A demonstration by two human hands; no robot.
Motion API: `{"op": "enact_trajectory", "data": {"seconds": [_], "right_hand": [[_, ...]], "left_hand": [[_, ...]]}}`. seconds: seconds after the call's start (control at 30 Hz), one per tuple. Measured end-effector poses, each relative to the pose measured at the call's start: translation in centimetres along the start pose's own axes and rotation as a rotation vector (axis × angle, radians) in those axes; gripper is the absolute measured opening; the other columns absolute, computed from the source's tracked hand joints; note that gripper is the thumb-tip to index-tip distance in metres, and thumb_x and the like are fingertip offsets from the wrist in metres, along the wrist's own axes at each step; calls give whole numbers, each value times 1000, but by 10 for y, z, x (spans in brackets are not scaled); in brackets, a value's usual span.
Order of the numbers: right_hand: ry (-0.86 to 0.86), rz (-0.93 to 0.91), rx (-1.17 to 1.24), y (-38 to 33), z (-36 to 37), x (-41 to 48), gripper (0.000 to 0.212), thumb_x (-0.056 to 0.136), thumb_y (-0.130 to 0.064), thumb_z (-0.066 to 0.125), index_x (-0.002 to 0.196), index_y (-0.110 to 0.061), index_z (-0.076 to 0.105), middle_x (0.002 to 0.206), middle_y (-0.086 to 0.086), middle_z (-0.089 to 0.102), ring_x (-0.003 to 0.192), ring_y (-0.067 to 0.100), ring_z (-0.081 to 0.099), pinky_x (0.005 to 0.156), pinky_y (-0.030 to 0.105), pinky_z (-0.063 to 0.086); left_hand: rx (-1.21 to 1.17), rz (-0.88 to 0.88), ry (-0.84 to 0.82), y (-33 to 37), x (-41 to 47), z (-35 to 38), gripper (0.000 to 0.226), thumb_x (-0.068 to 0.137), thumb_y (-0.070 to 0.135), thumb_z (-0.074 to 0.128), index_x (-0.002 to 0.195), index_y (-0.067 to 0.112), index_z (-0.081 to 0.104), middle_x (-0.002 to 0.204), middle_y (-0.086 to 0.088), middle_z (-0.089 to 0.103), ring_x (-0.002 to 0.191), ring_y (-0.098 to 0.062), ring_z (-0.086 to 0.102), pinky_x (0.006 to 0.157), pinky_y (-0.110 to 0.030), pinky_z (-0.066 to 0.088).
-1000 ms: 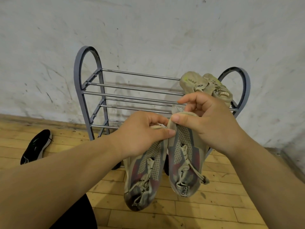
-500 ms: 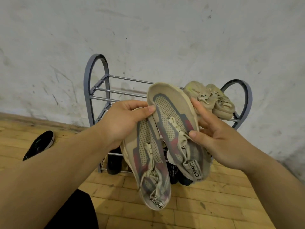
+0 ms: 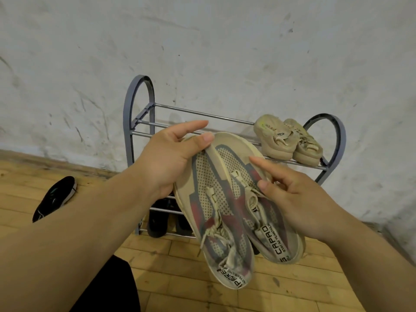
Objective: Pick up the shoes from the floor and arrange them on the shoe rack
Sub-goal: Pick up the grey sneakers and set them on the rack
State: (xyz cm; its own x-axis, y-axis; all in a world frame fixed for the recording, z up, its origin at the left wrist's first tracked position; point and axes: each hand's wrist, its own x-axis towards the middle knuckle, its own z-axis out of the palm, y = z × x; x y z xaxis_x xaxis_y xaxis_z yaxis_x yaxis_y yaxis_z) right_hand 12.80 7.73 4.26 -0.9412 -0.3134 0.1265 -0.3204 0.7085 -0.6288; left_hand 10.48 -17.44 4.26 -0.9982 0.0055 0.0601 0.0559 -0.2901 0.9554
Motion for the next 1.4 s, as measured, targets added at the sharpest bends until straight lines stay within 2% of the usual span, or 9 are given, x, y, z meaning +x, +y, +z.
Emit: {"op": "enact_trajectory", "data": {"seconds": [0.13,0.23,0.33,0.53,0.67,0.9,1.1,1.23,1.4], "right_hand": [[-35,-12,27,-9,7,-3,52,89,-70,55,140,-70,41,146,-32,50,134,-3,50,115,39,41],[-71,-36,-19,-13,16,-3,68,75,-84,58,139,-72,37,141,-32,49,132,-4,48,113,39,41],[-71,-67,-100,-14,25,0,76,75,-80,61,145,-68,35,137,-31,48,129,-8,44,111,29,38],[53,-101,-145,-12,37,3,66,88,-55,70,146,-63,38,129,-26,52,119,-7,45,93,8,31],[31,-159,-163,-8,37,6,71,90,-55,67,149,-66,29,121,-21,54,114,-5,46,92,18,37],[-107,-274,-296,-13,34,6,80,94,-58,59,149,-72,2,147,-20,29,129,1,38,98,24,40],[-59,-323,-316,-6,44,9,56,101,-46,55,147,-68,31,145,-20,29,123,1,42,93,12,39],[-6,-272,-280,-2,49,10,54,99,-44,61,143,-65,39,135,-21,32,114,0,45,93,22,45],[81,-193,-176,-3,47,10,53,95,-38,67,140,-60,49,130,-21,38,111,-5,47,87,15,42]], "left_hand": [[-2,45,26,0,-3,4,28,72,22,80,100,27,78,92,-3,81,76,-14,76,67,-24,59],[52,73,39,-3,-4,7,13,83,12,79,92,21,80,88,-1,81,77,-11,75,68,-23,59],[83,91,45,-2,-6,10,8,80,14,81,86,18,80,82,0,80,74,-10,75,66,-21,58],[29,71,71,1,-5,11,24,65,25,81,86,14,78,78,-2,78,69,-12,74,63,-23,59],[-2,36,48,1,-5,9,28,62,26,79,87,13,77,76,-2,77,67,-13,73,60,-24,59],[-71,-29,69,-1,-2,7,33,62,26,80,91,10,77,81,-9,78,68,-19,73,60,-29,61],[-30,-24,53,-2,-3,4,31,63,27,79,90,11,77,80,-5,78,68,-16,74,59,-26,59],[28,17,17,-5,0,4,27,64,26,80,89,17,79,85,-2,79,78,-14,75,68,-26,60],[63,76,-41,-7,4,0,34,81,13,79,112,27,77,106,-7,78,92,-20,75,80,-34,59]]}}
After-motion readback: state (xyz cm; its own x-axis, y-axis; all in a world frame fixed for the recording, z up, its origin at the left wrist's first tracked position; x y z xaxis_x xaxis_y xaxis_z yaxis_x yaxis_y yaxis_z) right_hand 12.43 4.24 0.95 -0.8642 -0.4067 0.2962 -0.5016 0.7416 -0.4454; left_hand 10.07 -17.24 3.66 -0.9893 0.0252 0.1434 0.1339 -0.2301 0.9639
